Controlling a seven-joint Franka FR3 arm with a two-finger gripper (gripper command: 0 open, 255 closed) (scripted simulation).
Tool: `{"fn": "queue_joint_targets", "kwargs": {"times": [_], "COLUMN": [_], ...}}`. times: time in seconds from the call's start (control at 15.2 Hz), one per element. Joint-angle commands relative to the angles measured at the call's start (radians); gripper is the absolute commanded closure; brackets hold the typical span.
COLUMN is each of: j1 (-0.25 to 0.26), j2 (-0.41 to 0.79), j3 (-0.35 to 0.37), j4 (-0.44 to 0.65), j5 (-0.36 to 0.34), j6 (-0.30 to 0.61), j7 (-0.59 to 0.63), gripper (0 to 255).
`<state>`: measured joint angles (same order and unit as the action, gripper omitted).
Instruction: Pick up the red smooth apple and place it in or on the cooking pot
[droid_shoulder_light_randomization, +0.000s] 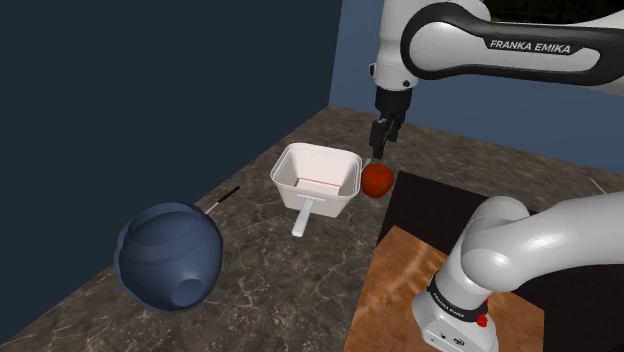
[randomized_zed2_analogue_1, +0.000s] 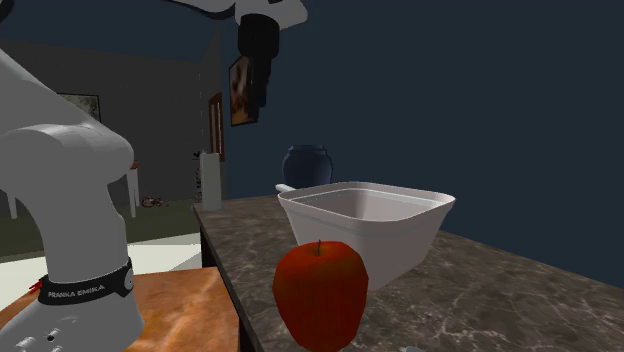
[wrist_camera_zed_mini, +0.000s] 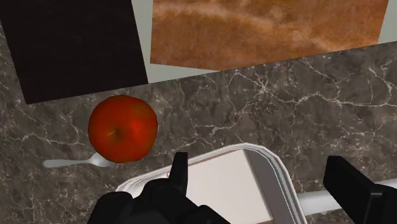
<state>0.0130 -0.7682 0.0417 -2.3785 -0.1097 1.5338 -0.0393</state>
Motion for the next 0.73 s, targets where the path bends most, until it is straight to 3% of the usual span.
{"fn": "queue_joint_targets", "kwargs": {"times": [0.0,0.66], "j1": [0.0,-0.135], "j2": [0.0,-0.127], "j3": [0.0,-0.211], "j4": [0.0,-0.315], "j5": [0.0,-0.111], "j6": [0.0,0.48], "j7": [0.0,-0.028], "gripper": [0,0]}}
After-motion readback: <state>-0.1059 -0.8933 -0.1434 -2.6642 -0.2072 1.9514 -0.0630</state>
